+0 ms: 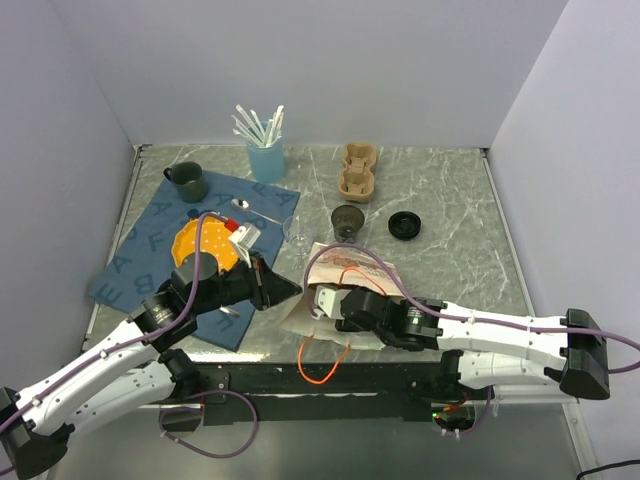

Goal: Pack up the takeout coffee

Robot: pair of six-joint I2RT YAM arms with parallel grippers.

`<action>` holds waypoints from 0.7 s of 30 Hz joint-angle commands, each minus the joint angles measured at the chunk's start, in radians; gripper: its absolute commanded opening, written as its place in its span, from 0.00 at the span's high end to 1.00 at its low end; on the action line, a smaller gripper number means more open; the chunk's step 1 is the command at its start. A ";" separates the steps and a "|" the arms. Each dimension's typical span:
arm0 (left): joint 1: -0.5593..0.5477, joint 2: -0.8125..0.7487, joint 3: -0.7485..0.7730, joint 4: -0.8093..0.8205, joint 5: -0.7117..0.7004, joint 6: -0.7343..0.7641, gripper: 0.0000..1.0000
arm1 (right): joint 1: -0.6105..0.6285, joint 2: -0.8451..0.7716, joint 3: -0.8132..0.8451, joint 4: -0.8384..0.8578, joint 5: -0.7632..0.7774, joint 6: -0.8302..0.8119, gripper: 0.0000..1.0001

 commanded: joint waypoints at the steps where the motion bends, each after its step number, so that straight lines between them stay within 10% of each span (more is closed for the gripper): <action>1: -0.004 -0.030 -0.034 0.044 0.035 -0.025 0.99 | -0.007 -0.044 -0.027 0.046 0.055 0.005 0.56; 21: -0.006 -0.028 -0.048 0.113 0.075 -0.062 0.99 | -0.067 -0.024 -0.062 0.075 0.037 0.025 0.56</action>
